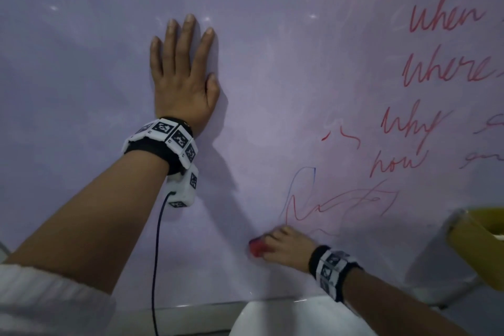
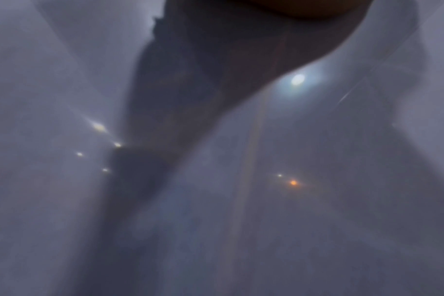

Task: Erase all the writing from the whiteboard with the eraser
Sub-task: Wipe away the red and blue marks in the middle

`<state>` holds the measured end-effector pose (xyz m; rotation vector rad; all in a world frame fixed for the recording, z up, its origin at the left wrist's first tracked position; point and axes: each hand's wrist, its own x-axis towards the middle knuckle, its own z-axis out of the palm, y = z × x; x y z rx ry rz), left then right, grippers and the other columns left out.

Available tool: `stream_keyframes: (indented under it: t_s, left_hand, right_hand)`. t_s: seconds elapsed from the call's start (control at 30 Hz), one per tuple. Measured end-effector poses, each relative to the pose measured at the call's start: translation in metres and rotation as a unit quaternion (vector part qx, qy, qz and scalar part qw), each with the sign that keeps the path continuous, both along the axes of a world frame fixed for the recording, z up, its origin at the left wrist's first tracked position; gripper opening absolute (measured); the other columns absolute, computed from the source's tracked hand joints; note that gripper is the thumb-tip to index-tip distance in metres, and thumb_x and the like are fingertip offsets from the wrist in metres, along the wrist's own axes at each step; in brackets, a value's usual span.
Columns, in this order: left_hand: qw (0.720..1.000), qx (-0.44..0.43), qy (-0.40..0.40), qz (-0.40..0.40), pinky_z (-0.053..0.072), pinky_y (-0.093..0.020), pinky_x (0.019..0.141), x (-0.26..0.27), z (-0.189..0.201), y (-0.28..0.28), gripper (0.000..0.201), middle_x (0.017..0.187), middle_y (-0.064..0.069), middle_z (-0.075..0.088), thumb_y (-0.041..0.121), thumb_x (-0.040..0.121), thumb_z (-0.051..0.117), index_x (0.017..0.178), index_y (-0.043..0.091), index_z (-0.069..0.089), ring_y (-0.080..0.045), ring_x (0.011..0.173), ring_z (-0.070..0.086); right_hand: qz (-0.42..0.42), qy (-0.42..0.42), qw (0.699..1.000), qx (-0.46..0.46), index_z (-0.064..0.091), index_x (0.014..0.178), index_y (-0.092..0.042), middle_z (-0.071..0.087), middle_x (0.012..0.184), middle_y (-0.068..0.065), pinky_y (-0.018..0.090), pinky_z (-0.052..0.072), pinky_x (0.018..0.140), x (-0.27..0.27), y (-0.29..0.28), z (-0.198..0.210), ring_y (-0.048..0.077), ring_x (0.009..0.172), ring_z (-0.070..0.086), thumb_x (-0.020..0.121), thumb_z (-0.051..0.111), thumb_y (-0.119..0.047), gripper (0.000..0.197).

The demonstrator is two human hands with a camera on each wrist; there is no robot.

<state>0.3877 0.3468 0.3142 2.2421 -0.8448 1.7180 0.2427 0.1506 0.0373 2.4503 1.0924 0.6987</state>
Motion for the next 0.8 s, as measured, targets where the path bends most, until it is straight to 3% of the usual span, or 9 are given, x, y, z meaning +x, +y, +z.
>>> stream_keyframes:
  t_s: [0.1,0.23,0.3,0.37,0.4,0.47,0.5,0.63,0.8]
  left_hand:
    - [1.0,0.001,0.009,0.002,-0.008,-0.036,0.116,-0.001,0.0,0.0,0.055,0.151,-0.02,0.028,0.028,0.096,0.033,0.148,0.013,0.023,-0.037,0.139,0.021]
    - [1.0,-0.001,0.011,0.003,-0.01,-0.035,0.115,-0.002,0.0,-0.001,0.055,0.152,-0.02,0.026,0.027,0.096,0.035,0.148,0.014,0.022,-0.037,0.139,0.019]
    - [1.0,-0.003,0.014,0.006,-0.01,-0.035,0.115,-0.003,0.0,-0.001,0.056,0.152,-0.019,0.027,0.026,0.094,0.037,0.147,0.014,0.024,-0.037,0.139,0.019]
    - [1.0,-0.012,0.019,0.007,-0.01,-0.034,0.115,-0.004,0.002,-0.001,0.056,0.15,-0.019,0.029,0.026,0.092,0.04,0.145,0.014,0.028,-0.035,0.138,0.019]
    - [1.0,-0.02,0.018,0.008,-0.01,-0.033,0.115,-0.005,0.004,-0.002,0.055,0.149,-0.02,0.032,0.025,0.091,0.041,0.144,0.014,0.031,-0.034,0.137,0.02]
    - [1.0,-0.018,0.006,0.002,-0.008,-0.033,0.113,-0.006,0.011,-0.011,0.054,0.144,-0.021,0.038,0.022,0.087,0.044,0.139,0.014,0.036,-0.031,0.134,0.02]
    - [1.0,-0.004,-0.006,-0.007,-0.007,-0.034,0.113,-0.007,0.014,-0.018,0.053,0.142,-0.021,0.041,0.022,0.086,0.044,0.139,0.015,0.037,-0.03,0.133,0.02]
    - [0.998,0.037,-0.032,-0.035,-0.005,-0.038,0.113,-0.007,0.012,-0.038,0.054,0.145,-0.019,0.039,0.024,0.09,0.04,0.143,0.016,0.034,-0.029,0.135,0.018]
    - [0.998,0.039,-0.04,-0.035,-0.003,-0.04,0.113,-0.005,0.009,-0.035,0.052,0.147,-0.019,0.037,0.024,0.093,0.04,0.144,0.015,0.032,-0.029,0.135,0.017]
  right_hand:
    - [-0.049,-0.15,0.98,0.124,0.05,0.107,-0.031,0.058,0.104,0.006,0.033,0.031,0.072,0.002,-0.026,0.085,0.023,0.084,0.053,0.079,0.054,-0.01,0.035]
    - [-0.195,-0.258,0.882,0.344,0.05,0.111,-0.023,0.061,0.099,0.017,0.035,0.03,0.073,0.003,-0.058,0.185,0.027,0.085,0.042,0.077,0.066,-0.02,0.037]
    - [-0.231,-0.244,0.847,0.411,0.052,0.11,-0.021,0.056,0.1,0.01,0.035,0.032,0.077,0.002,-0.051,0.193,0.021,0.085,0.04,0.081,0.06,-0.031,0.032]
    - [-0.266,-0.154,0.818,0.487,0.056,0.108,-0.026,0.051,0.096,-0.006,0.036,0.036,0.085,0.002,-0.034,0.162,0.009,0.085,0.043,0.083,0.056,-0.049,0.035]
    - [-0.248,-0.111,0.846,0.459,0.056,0.108,-0.03,0.05,0.097,-0.006,0.038,0.037,0.085,-0.003,-0.023,0.136,0.011,0.087,0.045,0.084,0.056,-0.045,0.028]
    - [-0.165,-0.011,0.946,0.279,0.051,0.108,-0.035,0.048,0.101,0.001,0.036,0.032,0.076,-0.012,-0.006,0.072,0.02,0.085,0.046,0.076,0.051,-0.021,0.036]
    - [-0.15,0.022,0.973,0.172,0.053,0.107,-0.037,0.051,0.099,0.0,0.034,0.031,0.073,-0.015,-0.002,0.038,0.02,0.082,0.048,0.072,0.047,-0.018,0.04]
    - [-0.062,0.134,0.989,-0.006,0.065,0.091,-0.032,0.059,0.09,-0.012,0.028,0.031,0.072,-0.01,0.01,-0.034,0.013,0.078,0.047,0.075,0.062,-0.022,0.019]
    - [0.006,0.099,0.995,-0.015,0.06,0.101,-0.027,0.061,0.091,-0.01,0.027,0.038,0.071,0.014,0.015,-0.03,0.014,0.077,0.05,0.076,0.062,-0.016,0.027]
